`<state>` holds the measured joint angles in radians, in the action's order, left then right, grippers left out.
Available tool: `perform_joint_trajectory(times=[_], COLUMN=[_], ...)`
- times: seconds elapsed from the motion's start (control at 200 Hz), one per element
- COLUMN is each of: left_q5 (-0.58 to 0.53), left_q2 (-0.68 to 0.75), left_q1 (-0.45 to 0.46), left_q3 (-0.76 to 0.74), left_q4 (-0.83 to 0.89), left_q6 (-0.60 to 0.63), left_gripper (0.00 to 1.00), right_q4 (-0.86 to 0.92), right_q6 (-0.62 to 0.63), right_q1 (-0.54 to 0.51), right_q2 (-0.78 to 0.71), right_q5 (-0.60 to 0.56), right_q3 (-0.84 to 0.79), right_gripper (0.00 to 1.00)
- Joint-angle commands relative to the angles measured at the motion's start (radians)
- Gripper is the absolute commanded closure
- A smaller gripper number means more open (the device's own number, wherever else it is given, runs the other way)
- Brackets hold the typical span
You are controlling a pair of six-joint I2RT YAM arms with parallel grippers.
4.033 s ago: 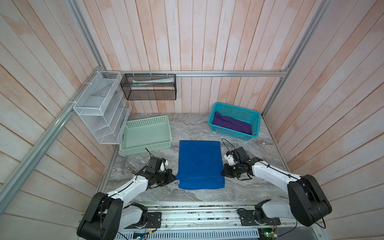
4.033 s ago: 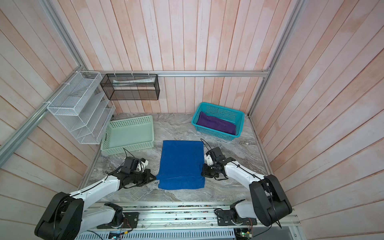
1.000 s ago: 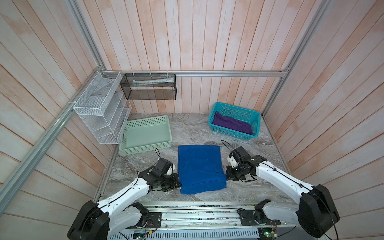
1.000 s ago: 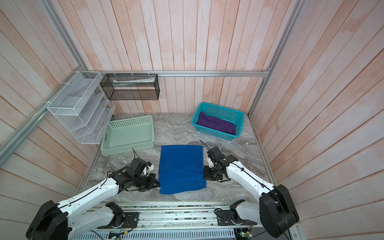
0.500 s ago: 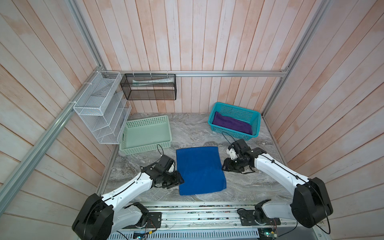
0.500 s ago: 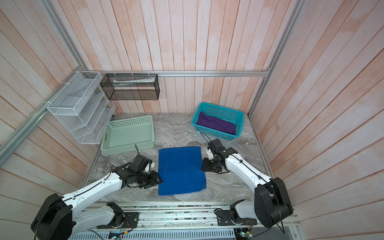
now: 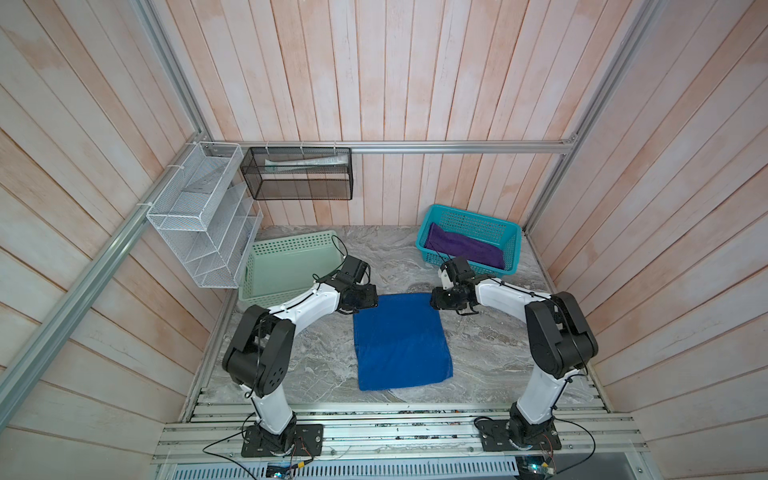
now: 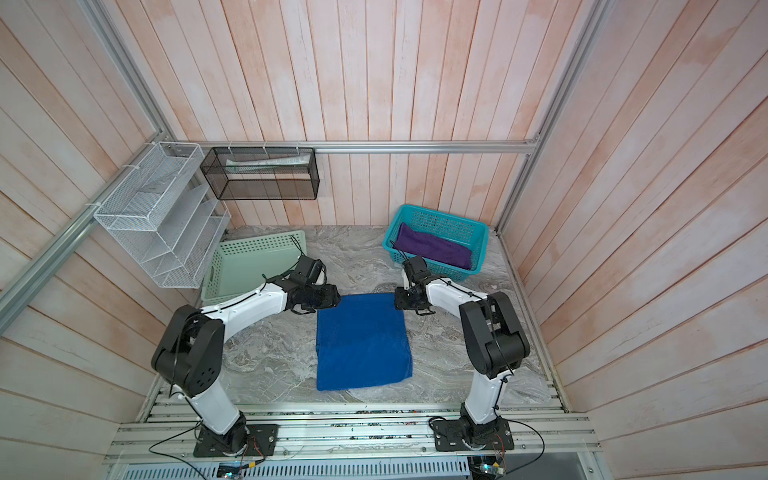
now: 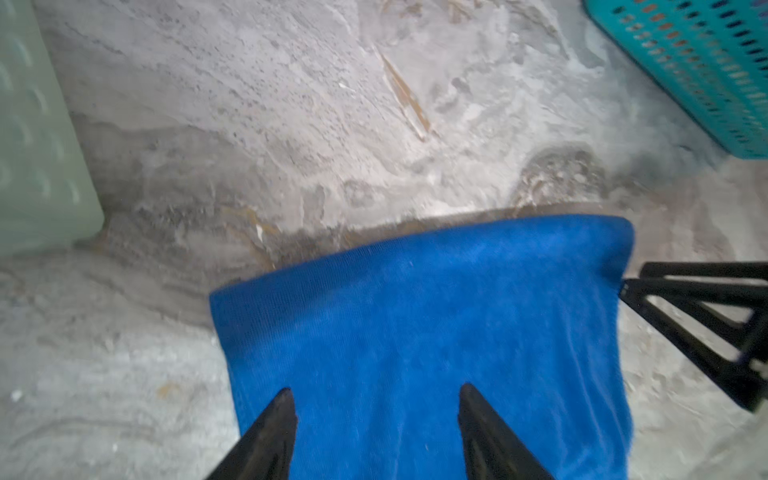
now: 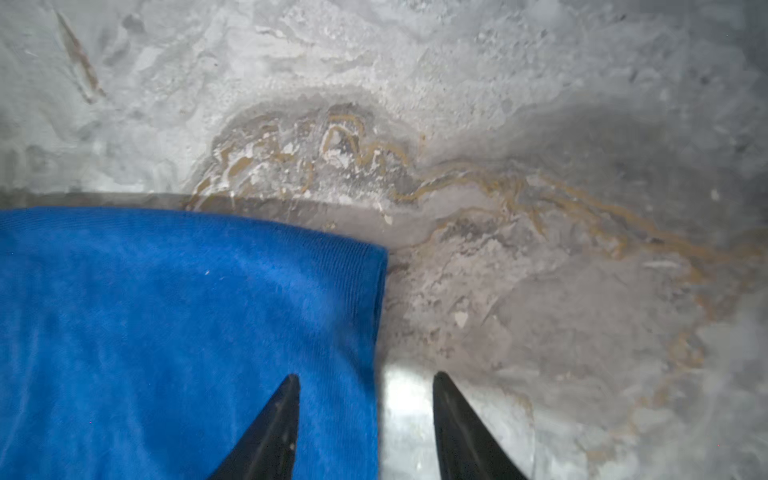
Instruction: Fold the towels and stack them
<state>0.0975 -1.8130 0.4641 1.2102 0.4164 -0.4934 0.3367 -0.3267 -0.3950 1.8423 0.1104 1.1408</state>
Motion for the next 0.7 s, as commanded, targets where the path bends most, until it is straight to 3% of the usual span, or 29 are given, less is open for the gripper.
perform_joint_trajectory(times=[0.0,0.245,0.5,0.695], left_q5=[-0.073,-0.051,0.050,0.095], left_q2=[-0.062,-0.088,-0.128,-0.149], left_q1=[-0.033,-0.076,-0.094,-0.098], left_q3=[0.053,0.033,0.008,0.011], left_q4=[-0.005,-0.003,-0.043,-0.051], left_q6=[0.046,0.054,0.073,0.073], left_gripper=[0.34,0.30,0.33,0.41], right_q4=[-0.037,-0.043,-0.036,-0.028], right_q6=[0.037,0.068,0.103,0.126], right_q1=[-0.005,-0.004,-0.004,-0.005], right_q2=[0.038,0.116,0.182,0.190], right_q5=[-0.048,-0.014,0.059,0.103], right_q3=[0.050,0.106,0.154,0.156], right_gripper=[0.46,0.46,0.48,0.68])
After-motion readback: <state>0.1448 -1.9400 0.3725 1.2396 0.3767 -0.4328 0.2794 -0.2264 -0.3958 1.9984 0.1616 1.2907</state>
